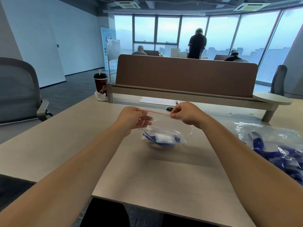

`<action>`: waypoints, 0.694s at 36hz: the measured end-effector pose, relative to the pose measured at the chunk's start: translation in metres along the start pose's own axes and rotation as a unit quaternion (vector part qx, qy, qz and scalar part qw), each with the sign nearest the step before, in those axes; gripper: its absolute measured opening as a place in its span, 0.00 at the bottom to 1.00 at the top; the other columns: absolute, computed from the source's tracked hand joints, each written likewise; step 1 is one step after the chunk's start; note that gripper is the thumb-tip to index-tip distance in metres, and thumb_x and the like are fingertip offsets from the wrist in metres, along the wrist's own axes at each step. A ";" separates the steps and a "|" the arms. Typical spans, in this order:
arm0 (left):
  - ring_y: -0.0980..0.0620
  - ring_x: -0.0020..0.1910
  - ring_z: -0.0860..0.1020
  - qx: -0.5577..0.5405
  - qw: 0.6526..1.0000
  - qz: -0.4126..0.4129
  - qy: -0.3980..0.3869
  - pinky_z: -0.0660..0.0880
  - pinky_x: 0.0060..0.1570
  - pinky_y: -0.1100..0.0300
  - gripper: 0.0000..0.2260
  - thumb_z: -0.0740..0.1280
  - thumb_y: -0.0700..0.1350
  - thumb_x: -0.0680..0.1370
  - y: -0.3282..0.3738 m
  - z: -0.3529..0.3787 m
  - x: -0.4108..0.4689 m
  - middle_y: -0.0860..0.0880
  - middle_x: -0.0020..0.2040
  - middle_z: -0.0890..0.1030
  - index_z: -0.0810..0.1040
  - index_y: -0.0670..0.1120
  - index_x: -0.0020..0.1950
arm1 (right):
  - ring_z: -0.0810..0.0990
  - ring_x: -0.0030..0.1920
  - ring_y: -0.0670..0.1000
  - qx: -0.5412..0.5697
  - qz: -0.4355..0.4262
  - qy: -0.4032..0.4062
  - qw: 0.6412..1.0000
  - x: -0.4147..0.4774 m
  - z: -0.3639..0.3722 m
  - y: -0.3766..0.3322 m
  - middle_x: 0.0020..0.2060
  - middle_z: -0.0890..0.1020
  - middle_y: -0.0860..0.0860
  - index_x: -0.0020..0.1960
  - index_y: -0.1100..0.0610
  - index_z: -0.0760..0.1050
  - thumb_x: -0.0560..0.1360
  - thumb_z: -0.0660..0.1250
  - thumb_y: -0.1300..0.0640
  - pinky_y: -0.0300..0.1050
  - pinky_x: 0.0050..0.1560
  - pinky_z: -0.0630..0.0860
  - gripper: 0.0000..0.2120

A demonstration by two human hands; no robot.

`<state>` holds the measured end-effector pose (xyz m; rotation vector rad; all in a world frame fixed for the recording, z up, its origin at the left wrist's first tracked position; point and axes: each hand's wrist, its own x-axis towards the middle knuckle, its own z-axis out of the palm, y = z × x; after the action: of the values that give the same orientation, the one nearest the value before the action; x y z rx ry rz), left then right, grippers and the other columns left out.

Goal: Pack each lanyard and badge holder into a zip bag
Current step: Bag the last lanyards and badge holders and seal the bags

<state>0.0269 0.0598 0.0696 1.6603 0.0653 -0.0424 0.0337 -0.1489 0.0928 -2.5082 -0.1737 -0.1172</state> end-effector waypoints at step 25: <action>0.48 0.44 0.79 0.151 0.984 0.058 0.072 0.77 0.49 0.57 0.05 0.69 0.43 0.79 -0.011 0.003 -0.002 0.46 0.45 0.82 0.83 0.43 0.50 | 0.82 0.44 0.51 0.060 -0.044 -0.094 0.993 0.012 0.027 -0.040 0.42 0.85 0.52 0.49 0.59 0.84 0.76 0.71 0.60 0.42 0.47 0.78 0.04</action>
<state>0.0238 0.0575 0.0587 1.9670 0.0752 0.1630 0.0409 -0.1001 0.0959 -2.3908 -0.3569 0.0922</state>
